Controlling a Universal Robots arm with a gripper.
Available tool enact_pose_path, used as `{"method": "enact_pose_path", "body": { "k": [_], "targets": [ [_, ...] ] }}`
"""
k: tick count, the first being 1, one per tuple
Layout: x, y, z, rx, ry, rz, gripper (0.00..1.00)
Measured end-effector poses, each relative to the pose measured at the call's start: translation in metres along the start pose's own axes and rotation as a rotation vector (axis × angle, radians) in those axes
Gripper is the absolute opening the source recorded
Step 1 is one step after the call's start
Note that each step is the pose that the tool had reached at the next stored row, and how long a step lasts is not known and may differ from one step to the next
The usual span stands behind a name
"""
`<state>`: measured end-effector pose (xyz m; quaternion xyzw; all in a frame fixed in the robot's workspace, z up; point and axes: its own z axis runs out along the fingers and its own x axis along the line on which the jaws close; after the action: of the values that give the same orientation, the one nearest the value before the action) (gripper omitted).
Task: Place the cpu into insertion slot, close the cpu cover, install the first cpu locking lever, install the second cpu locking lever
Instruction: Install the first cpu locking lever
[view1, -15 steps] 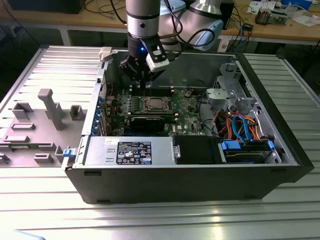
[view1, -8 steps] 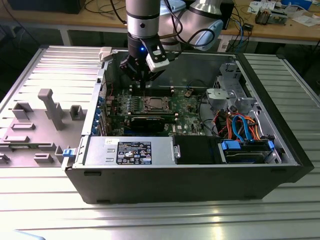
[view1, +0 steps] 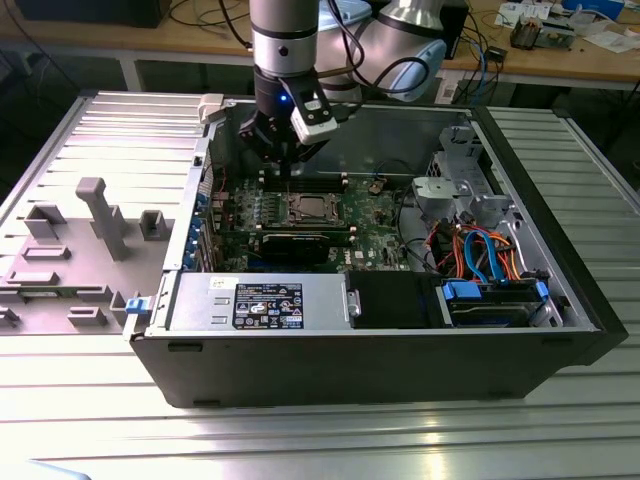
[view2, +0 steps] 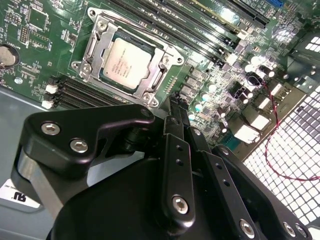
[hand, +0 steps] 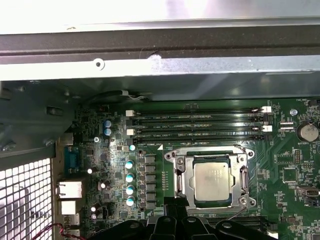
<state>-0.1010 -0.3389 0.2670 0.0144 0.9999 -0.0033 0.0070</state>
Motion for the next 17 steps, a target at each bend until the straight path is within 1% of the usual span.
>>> {"method": "enact_pose_path", "body": {
  "k": [3,4,6,7,8,11,13,14,17],
  "targets": [
    [0.0047,-0.0001,0.0006,-0.0004,-0.0120,-0.001,0.11],
    [0.0068,-0.0001,0.0008,-0.0008,-0.0132,-0.002,0.11],
    [0.0086,-0.0002,0.0009,-0.0031,-0.0132,-0.012,0.11],
    [0.0089,-0.0002,0.0008,-0.0035,-0.0132,-0.036,0.11],
    [0.0089,-0.0002,0.0008,-0.0038,-0.0133,-0.048,0.11],
    [0.0094,-0.0001,0.0008,-0.0038,-0.0133,-0.051,0.11],
    [0.0135,0.0000,0.0008,-0.0040,-0.0134,-0.056,0.11],
    [0.0148,0.0015,0.0008,-0.0038,-0.0133,-0.057,0.11],
    [0.0149,0.0075,0.0008,-0.0044,-0.0134,-0.058,0.11]
  ]
}}
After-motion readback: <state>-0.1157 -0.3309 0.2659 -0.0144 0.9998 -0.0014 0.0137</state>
